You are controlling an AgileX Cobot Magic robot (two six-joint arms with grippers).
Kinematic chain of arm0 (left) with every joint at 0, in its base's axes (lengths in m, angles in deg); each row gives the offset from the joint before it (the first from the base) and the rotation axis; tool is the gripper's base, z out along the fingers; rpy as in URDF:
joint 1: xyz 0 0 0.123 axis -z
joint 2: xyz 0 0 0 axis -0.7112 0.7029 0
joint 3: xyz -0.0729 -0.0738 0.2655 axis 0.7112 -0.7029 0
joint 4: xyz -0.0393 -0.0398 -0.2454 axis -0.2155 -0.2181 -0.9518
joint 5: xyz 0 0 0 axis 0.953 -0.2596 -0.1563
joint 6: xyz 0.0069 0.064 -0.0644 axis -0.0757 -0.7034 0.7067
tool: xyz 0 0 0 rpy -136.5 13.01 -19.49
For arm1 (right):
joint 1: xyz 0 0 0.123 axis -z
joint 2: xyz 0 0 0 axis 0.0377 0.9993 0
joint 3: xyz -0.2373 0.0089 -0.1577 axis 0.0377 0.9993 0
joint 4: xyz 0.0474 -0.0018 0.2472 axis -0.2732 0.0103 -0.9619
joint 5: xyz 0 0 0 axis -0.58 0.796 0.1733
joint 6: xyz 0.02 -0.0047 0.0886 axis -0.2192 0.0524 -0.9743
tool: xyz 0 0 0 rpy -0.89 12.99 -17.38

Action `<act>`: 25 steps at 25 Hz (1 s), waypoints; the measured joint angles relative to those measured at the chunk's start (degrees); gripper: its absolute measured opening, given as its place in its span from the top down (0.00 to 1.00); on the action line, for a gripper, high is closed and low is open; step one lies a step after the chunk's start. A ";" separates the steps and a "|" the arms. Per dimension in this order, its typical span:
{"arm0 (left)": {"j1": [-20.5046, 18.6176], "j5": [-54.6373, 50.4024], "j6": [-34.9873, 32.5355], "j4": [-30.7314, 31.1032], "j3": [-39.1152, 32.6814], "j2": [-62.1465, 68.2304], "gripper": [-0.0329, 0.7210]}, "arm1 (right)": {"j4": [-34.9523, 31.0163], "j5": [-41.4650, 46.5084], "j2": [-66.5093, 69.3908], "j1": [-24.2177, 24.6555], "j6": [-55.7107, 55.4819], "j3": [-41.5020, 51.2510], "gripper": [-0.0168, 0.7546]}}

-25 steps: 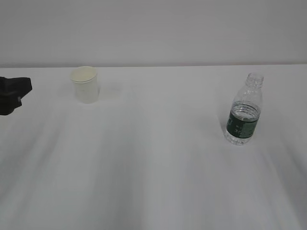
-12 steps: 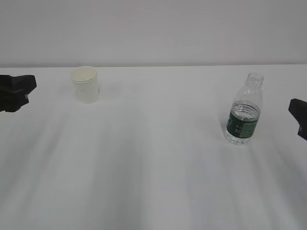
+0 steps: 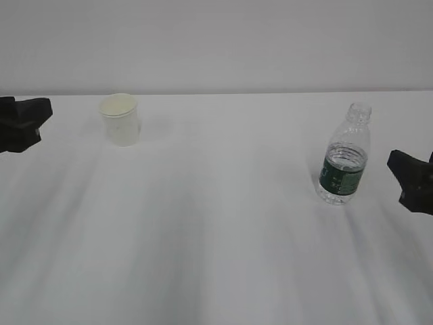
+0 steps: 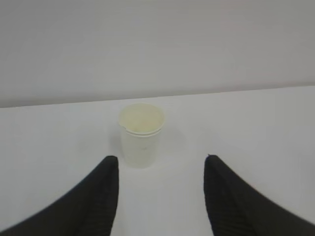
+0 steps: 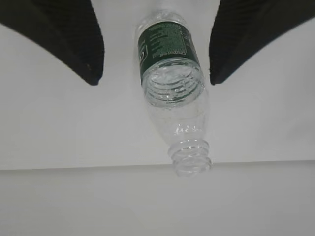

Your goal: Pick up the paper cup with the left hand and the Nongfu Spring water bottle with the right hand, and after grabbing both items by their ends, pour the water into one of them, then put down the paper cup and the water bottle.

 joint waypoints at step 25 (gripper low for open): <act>0.00 12.03 0.00 0.38 0.00 4.68 0.43 | 2.17 -15.59 18.56 0.00 4.22 -0.87 0.33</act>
